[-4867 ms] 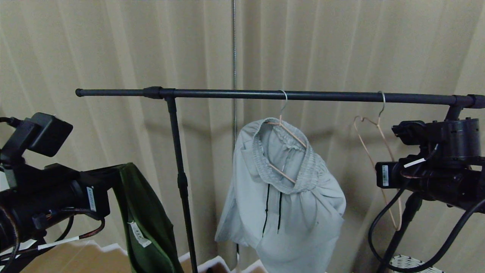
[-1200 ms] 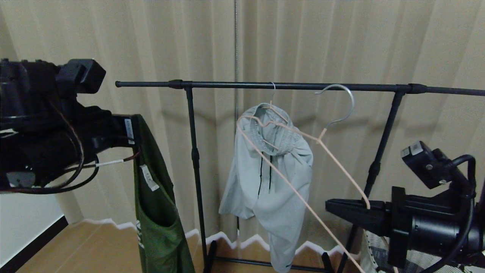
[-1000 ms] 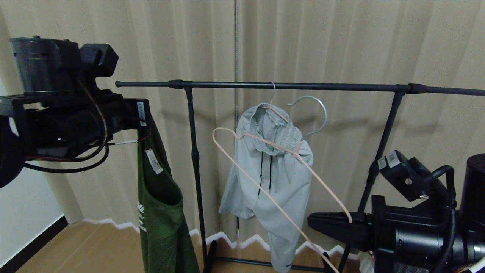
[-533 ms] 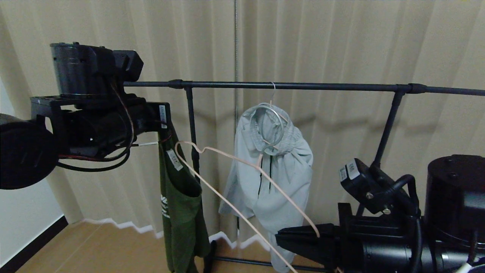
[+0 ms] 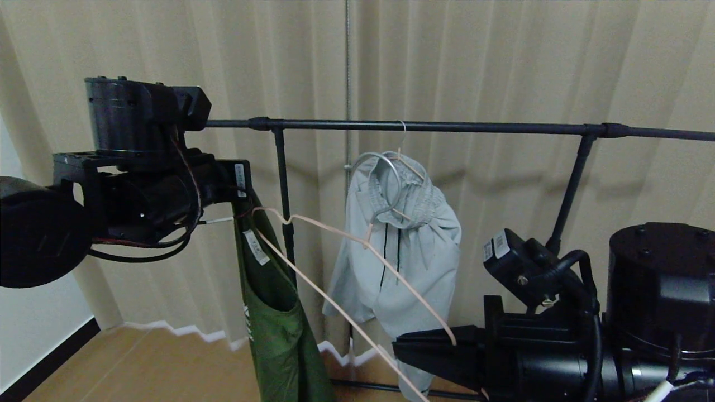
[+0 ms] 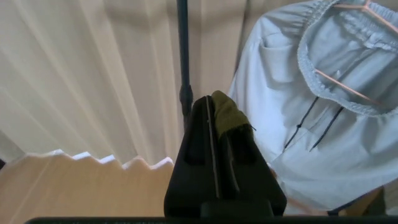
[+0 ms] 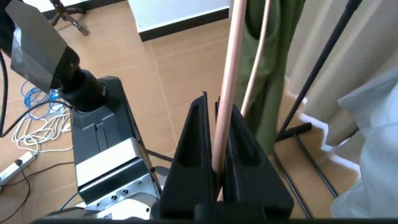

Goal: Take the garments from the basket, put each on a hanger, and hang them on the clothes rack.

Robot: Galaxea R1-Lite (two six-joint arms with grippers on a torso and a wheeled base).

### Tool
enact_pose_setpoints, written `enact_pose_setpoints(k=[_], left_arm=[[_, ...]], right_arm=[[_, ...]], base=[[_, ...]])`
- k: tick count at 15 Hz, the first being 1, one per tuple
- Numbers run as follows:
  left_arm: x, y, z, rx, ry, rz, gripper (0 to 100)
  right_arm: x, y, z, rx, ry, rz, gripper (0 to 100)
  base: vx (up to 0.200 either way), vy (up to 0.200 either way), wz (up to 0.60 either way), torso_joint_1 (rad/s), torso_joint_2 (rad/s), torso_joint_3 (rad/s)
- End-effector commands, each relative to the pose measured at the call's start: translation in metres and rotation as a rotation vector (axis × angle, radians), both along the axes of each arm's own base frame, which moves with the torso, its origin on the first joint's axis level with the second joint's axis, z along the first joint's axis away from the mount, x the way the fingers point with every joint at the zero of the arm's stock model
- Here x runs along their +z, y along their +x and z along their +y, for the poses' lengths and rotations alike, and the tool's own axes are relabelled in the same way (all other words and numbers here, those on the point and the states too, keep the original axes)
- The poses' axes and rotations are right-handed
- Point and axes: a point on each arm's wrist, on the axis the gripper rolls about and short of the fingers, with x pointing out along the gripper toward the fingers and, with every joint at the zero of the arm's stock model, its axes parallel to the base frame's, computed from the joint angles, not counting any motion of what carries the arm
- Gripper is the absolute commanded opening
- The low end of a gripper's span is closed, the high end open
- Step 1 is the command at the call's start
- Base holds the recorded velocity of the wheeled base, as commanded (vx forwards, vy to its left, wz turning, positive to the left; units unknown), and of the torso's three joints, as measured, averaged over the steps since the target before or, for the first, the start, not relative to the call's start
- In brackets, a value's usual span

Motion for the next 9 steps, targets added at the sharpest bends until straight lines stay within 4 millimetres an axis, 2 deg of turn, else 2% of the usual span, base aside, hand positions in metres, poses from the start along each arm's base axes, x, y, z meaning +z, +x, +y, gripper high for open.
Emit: enact_pose_setpoints(k=[1,4,9], left_arm=[[-0.003,0.003,0.003,0.032,0.011,0.006,0],[-0.007,0.003,0.003,0.035,0.013,0.017,0],[-0.007,-0.001,-0.002,0.016,0.013,0.020,0]], right_arm=[[0.002,-0.010,0.002,0.034,0.008,-0.006,0],[0.005,-0.017,0.005,0.066,0.016,-0.013,0],[0.003,-0.007,0.009,0.039,0.009,-0.009,0]], base=[[0.000,0.000,0.00,0.000,0.00,0.000],[0.000,0.000,0.00,0.000,0.00,0.000],[0.000,0.000,0.00,0.000,0.00,0.000]])
